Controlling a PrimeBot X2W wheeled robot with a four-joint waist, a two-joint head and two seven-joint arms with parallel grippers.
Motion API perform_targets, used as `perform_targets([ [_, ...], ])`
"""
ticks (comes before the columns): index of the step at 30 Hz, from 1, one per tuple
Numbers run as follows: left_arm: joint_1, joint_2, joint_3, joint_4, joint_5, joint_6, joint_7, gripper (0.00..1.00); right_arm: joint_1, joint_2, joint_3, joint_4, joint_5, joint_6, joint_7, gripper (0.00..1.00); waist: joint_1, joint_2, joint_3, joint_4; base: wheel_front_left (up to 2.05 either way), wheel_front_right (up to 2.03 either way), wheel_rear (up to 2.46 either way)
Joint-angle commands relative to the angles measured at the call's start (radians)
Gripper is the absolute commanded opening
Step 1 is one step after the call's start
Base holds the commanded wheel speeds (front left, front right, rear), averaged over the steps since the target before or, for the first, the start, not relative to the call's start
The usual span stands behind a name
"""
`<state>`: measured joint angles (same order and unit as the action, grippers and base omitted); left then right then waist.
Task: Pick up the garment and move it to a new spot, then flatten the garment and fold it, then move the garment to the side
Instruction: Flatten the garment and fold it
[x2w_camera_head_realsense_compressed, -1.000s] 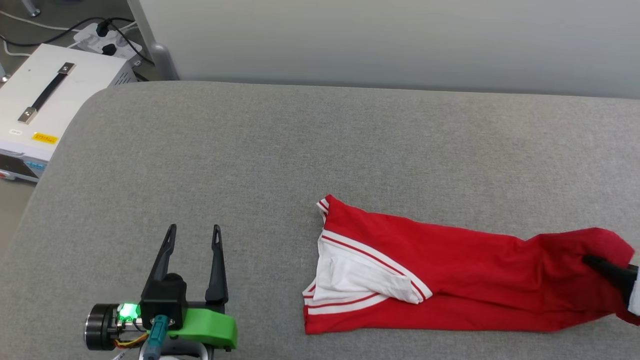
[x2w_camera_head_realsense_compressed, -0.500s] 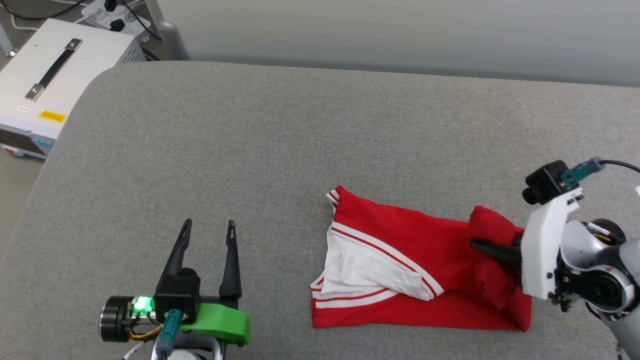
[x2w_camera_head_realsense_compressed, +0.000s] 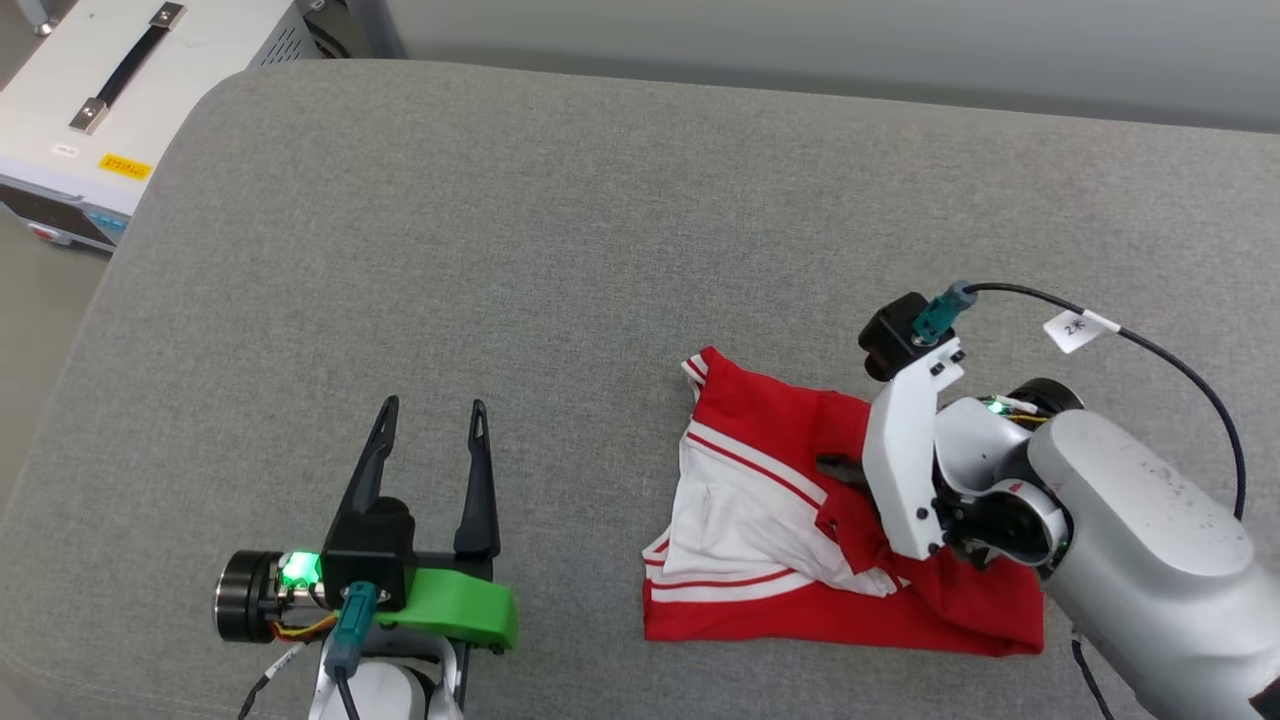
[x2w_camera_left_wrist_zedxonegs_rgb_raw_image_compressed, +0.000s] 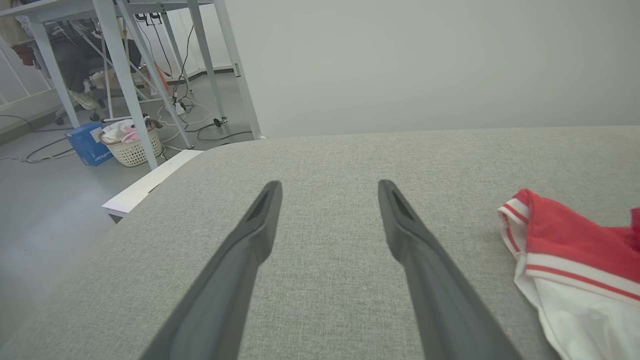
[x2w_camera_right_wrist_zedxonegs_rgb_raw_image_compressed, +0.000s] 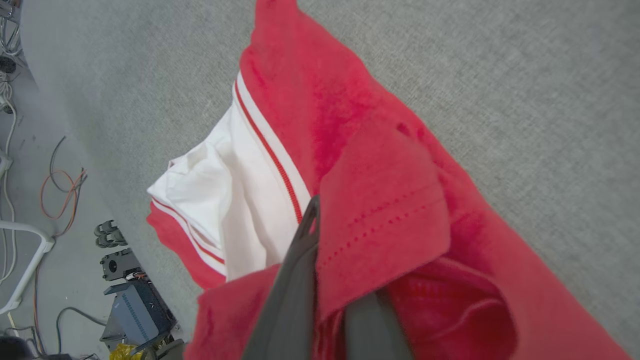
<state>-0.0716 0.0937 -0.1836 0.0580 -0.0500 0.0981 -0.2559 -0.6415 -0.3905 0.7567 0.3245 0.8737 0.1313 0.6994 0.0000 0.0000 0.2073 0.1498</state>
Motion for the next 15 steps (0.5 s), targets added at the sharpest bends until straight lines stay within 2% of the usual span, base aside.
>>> perform_targets([
  [1,-0.023,-0.007,0.001,0.003,0.011,-0.007,-0.006,1.0,-0.015,0.012,0.023,0.031,-0.009,-0.001,-0.016,0.0,0.0,0.0,0.012,0.009,0.0,0.0,0.0],
  [8,-0.026,-0.015,0.009,0.006,0.013,-0.006,-0.006,1.0,-0.025,0.026,0.132,0.128,-0.01,-0.001,-0.075,0.0,0.0,0.0,0.016,0.006,0.0,0.0,0.0],
  [9,-0.023,-0.015,0.013,0.008,0.014,-0.006,-0.006,1.0,-0.031,0.025,0.137,0.131,-0.008,-0.001,-0.101,0.09,0.0,0.0,0.011,0.001,0.0,0.0,0.0],
  [10,-0.02,-0.015,0.015,0.01,0.014,-0.006,-0.006,1.0,-0.035,0.023,0.14,0.13,-0.007,-0.001,-0.124,0.33,0.0,0.0,0.007,-0.002,0.0,0.0,0.0],
  [11,-0.018,-0.014,0.017,0.013,0.015,-0.007,-0.006,1.0,-0.038,0.019,0.144,0.123,-0.002,-0.001,-0.149,0.73,0.0,0.0,-0.002,-0.005,0.0,0.0,0.0],
  [12,-0.016,-0.014,0.019,0.015,0.016,-0.007,-0.006,1.0,-0.039,0.014,0.147,0.112,0.003,-0.001,-0.169,1.0,0.0,0.0,-0.009,-0.008,0.0,0.0,0.0],
  [15,-0.006,-0.01,0.026,0.018,0.019,-0.009,-0.006,1.0,-0.036,-0.028,0.149,0.053,0.008,-0.001,-0.257,1.0,0.0,0.0,-0.04,-0.016,0.0,0.0,0.0],
])
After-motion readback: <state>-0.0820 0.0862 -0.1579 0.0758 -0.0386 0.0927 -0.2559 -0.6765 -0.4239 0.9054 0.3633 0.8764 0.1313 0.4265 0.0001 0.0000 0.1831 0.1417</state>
